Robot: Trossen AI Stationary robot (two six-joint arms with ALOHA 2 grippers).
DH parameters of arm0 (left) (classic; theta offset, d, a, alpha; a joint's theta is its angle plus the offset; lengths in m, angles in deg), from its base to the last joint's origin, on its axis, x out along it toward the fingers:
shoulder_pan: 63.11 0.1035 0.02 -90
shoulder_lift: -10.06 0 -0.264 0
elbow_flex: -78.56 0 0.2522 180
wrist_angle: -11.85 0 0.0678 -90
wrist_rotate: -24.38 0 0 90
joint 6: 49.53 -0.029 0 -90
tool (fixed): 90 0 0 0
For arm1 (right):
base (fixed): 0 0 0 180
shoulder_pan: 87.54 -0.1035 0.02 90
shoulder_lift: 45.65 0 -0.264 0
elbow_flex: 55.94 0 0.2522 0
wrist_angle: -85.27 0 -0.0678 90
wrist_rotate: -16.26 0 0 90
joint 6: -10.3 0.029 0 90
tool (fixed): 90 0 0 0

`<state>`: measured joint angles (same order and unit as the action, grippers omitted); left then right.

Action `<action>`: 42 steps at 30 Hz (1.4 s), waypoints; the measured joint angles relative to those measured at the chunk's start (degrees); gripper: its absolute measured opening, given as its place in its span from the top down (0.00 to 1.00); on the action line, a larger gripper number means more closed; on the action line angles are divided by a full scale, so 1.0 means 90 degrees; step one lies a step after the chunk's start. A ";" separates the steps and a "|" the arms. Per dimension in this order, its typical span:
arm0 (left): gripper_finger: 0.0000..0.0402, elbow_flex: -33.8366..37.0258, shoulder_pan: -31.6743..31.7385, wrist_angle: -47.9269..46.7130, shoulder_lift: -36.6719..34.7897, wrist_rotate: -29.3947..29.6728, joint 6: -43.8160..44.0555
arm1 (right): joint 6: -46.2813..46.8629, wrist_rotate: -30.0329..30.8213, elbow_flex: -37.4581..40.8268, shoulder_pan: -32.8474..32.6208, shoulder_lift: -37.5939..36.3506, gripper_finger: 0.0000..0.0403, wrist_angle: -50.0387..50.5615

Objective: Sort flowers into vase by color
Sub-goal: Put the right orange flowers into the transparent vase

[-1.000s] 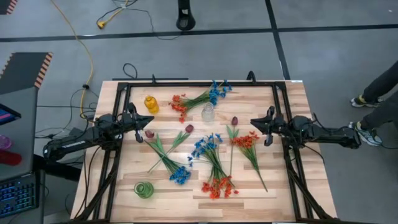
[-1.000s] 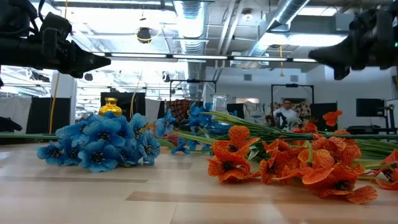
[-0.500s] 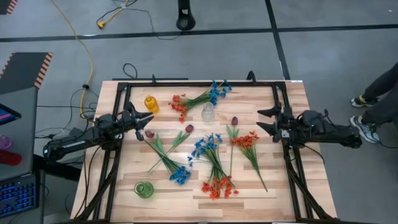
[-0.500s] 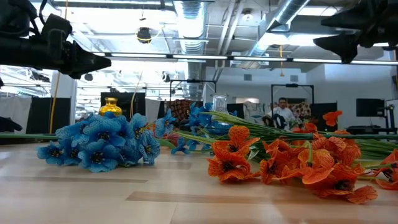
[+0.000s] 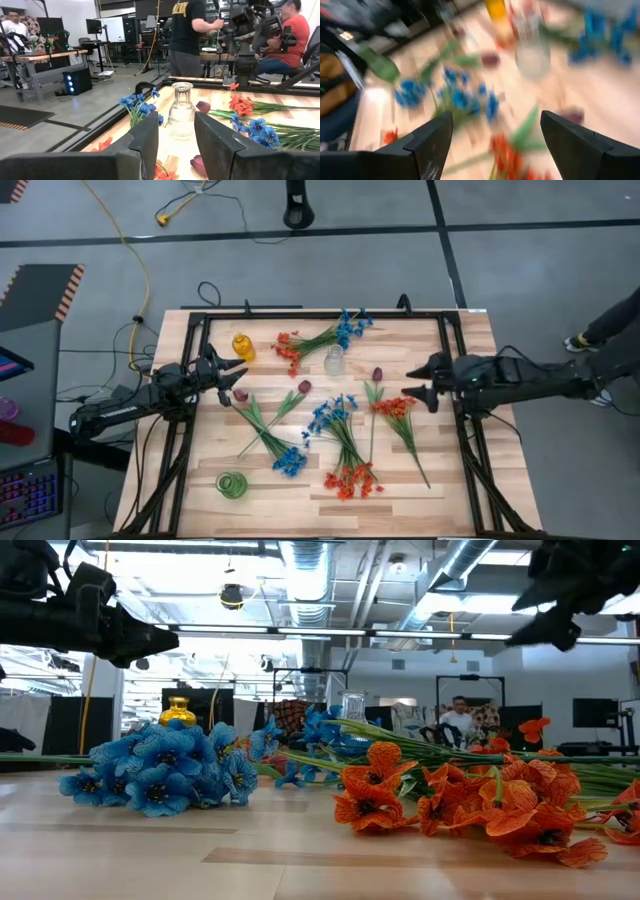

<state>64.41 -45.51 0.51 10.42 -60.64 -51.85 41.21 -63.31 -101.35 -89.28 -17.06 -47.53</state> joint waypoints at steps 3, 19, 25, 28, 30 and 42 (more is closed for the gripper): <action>0.71 0.0001 0.0000 -0.0001 0.0000 -0.0001 0.0000 | 0.0985 -0.0002 -0.0285 -0.0160 0.0668 0.19 0.0739; 0.71 0.0001 0.0000 -0.0001 0.0000 -0.0005 0.0000 | 0.4271 -0.0861 -0.0584 -0.1162 0.3471 0.19 0.1610; 0.71 -0.0001 -0.0001 -0.0001 0.0000 -0.0007 0.0000 | 0.4897 -0.0886 -0.0584 -0.1645 0.4283 0.19 0.1565; 0.71 0.0000 0.0000 -0.0001 0.0000 -0.0007 0.0000 | 0.5119 -0.0885 -0.0584 -0.1838 0.4598 0.19 0.1486; 0.71 0.0001 0.0000 -0.0001 0.0000 -0.0007 0.0000 | 0.5140 -0.0884 -0.0584 -0.1940 0.4792 0.19 0.1381; 0.71 -0.0002 -0.0002 -0.0001 0.0000 -0.0007 0.0000 | 0.5137 -0.0847 -0.0618 -0.2101 0.5963 0.19 0.0846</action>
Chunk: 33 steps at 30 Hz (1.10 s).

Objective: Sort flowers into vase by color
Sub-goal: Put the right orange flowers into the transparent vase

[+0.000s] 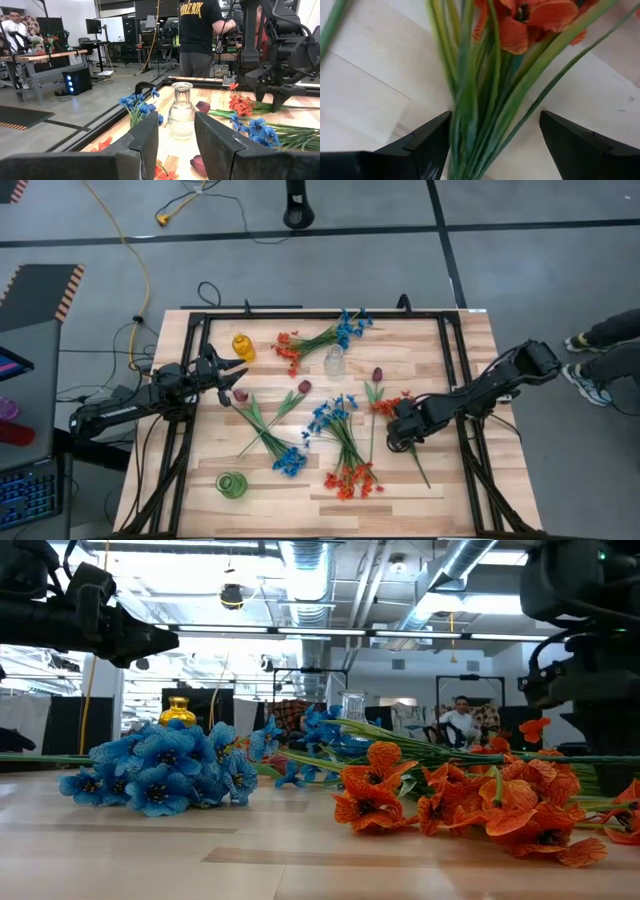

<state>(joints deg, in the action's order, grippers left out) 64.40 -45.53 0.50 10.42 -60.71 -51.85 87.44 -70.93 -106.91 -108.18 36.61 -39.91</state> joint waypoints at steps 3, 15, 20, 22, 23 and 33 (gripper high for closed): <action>0.71 0.0002 0.0002 -0.0002 0.0002 0.0002 0.0002 | -0.0002 0.0011 -0.0005 0.0000 0.0179 0.20 -0.0041; 0.71 0.0000 0.0002 -0.0002 0.0000 0.0000 0.0000 | -0.0012 0.0006 0.0004 0.0000 0.0287 0.41 -0.0208; 0.71 0.0002 0.0002 -0.0001 0.0000 0.0000 0.0000 | -0.0028 0.0006 -0.0055 0.0002 0.0310 0.57 -0.0214; 0.71 0.0001 0.0002 -0.0002 0.0000 0.0000 0.0000 | -0.0134 0.0008 -0.0127 0.0002 0.0313 0.64 -0.0230; 0.71 0.0002 0.0002 -0.0002 0.0000 0.0000 0.0000 | -0.0200 0.0011 -0.0155 0.0002 0.0317 0.68 -0.0227; 0.71 0.0002 0.0001 -0.0002 0.0000 0.0000 0.0000 | -0.0260 0.0060 -0.0329 0.0007 0.0325 0.90 -0.0087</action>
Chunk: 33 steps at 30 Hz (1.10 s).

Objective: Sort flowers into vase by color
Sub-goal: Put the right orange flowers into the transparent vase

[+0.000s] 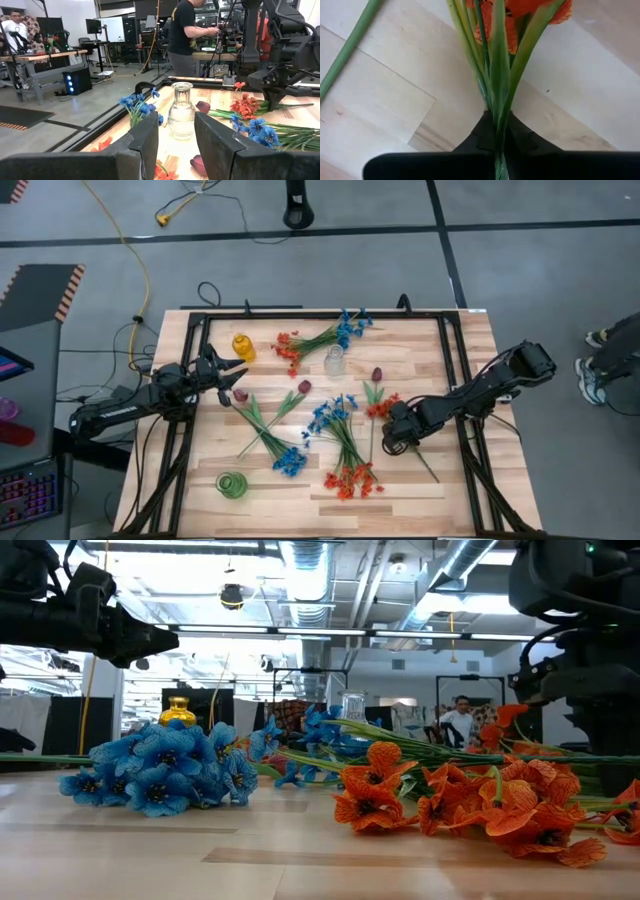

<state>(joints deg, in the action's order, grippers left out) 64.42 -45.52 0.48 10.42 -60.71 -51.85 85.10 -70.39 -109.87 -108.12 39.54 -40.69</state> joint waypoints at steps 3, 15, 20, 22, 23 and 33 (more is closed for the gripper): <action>0.71 0.0000 0.0001 0.0000 0.0000 0.0000 0.0000 | -0.0139 0.0026 -0.0157 0.0000 0.0016 0.90 0.0264; 0.71 -0.0002 -0.0001 0.0001 0.0000 0.0000 0.0000 | -0.0556 0.0360 -0.0968 0.0095 -0.0705 0.89 0.1685; 0.71 0.0000 0.0001 0.0002 0.0001 0.0000 0.0000 | -0.0558 0.1217 -0.1069 0.0095 -0.1617 0.89 0.1706; 0.71 0.0000 -0.0001 0.0001 0.0000 0.0000 0.0000 | -0.0705 0.1736 -0.1072 0.0095 -0.1987 0.89 0.1615; 0.71 -0.0001 0.0001 0.0002 0.0001 0.0002 0.0000 | -0.0832 0.2027 -0.1074 0.0095 -0.2172 0.89 0.1517; 0.71 -0.0001 -0.0001 0.0000 0.0002 0.0001 0.0000 | -0.4029 0.4801 -0.1079 0.0250 -0.3267 0.89 -0.0915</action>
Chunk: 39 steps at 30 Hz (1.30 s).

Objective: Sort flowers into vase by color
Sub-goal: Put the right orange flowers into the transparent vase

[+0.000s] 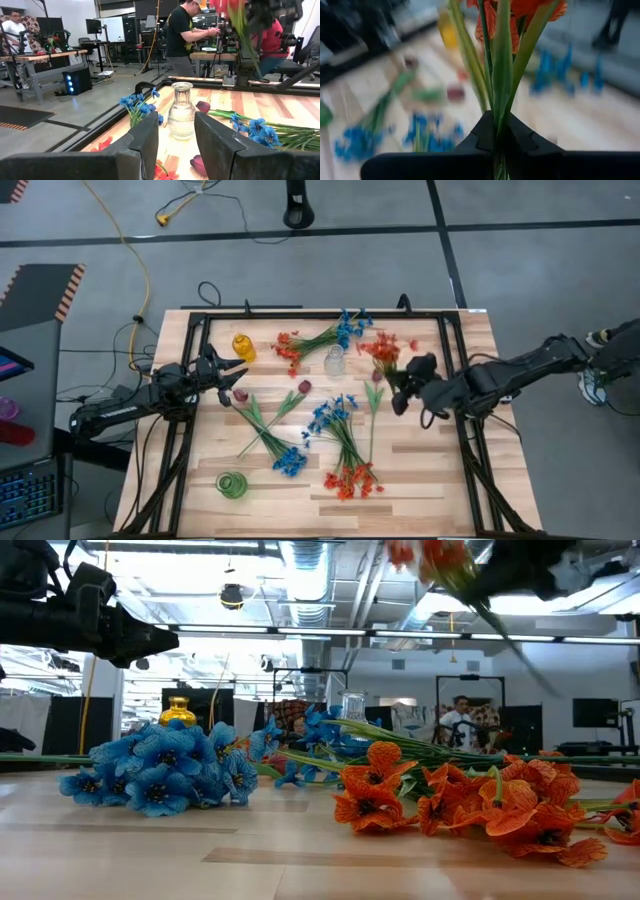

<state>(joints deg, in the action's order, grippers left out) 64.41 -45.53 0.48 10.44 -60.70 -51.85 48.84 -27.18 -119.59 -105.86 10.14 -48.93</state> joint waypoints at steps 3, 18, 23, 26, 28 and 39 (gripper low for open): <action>0.71 0.0001 0.0000 0.0000 0.0000 -0.0001 0.0000 | -0.1572 0.0113 0.0002 0.0228 -0.0019 0.89 -0.1341; 0.71 0.0001 0.0000 0.0000 -0.0002 0.0002 0.0000 | -0.5345 -0.3184 0.1353 0.2567 0.0285 0.89 -0.7295; 0.71 0.0001 0.0000 0.0002 0.0000 -0.0001 0.0000 | -0.5299 -0.3938 0.1538 0.3181 0.1056 0.89 -0.8349; 0.71 0.0001 0.0000 0.0002 0.0000 0.0002 0.0000 | -0.5345 -0.4175 0.1540 0.3371 0.1606 0.89 -0.9155; 0.71 0.0001 0.0002 0.0000 0.0000 0.0002 0.0000 | -0.5478 -0.4207 0.1540 0.3464 0.1935 0.89 -0.9589; 0.71 -0.0002 0.0001 0.0002 0.0000 0.0002 0.0000 | -0.5288 -0.4208 0.1540 0.3679 0.2806 0.89 -1.0127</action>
<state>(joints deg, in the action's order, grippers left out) 64.40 -45.52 0.50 10.44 -60.69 -51.85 1.25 -65.04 -105.73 -72.75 35.39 -140.07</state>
